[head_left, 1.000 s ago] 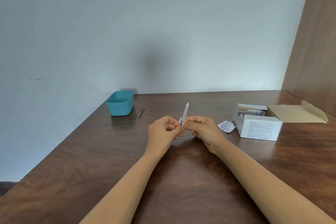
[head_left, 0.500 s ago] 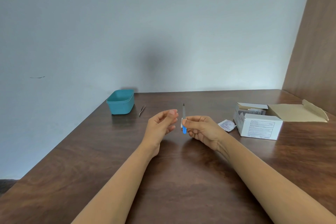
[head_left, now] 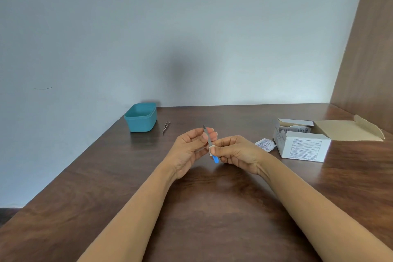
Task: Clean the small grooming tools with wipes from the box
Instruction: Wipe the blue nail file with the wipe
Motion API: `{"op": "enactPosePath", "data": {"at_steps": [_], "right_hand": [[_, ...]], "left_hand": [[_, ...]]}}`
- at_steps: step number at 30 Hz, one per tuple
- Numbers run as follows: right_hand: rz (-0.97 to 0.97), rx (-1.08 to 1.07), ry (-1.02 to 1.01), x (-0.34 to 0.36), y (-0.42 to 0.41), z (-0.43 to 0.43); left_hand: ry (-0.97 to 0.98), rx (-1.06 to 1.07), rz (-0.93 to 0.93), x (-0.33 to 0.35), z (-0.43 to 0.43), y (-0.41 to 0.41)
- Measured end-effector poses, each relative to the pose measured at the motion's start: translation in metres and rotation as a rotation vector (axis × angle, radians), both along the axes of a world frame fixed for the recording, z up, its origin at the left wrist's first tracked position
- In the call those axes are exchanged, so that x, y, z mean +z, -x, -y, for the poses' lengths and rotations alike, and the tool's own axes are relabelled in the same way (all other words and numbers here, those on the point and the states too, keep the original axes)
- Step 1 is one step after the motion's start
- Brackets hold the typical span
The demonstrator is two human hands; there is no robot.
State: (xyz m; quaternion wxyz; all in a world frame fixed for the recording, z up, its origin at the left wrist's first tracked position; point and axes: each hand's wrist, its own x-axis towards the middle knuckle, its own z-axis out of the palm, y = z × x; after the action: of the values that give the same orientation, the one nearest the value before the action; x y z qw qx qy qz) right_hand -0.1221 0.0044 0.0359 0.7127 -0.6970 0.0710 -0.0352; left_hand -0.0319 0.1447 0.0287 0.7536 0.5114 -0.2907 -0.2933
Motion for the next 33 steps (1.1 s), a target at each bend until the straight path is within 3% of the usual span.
{"op": "enactPosePath", "data": {"at_steps": [12,20,33], "right_hand": [[-0.033,0.0,0.057,-0.0019,-0.001,-0.0034],[-0.036,-0.021,0.034,-0.0018,-0.0017,-0.0065],[-0.015,0.007,0.033,-0.0022,-0.0008,-0.0062]], "left_hand": [[0.081,0.085,0.089,-0.0002,-0.0009,0.0021],[0.165,0.137,0.045,0.0012,-0.0008,0.0011],[0.138,0.126,0.116,-0.0043,0.0011,0.0003]]}}
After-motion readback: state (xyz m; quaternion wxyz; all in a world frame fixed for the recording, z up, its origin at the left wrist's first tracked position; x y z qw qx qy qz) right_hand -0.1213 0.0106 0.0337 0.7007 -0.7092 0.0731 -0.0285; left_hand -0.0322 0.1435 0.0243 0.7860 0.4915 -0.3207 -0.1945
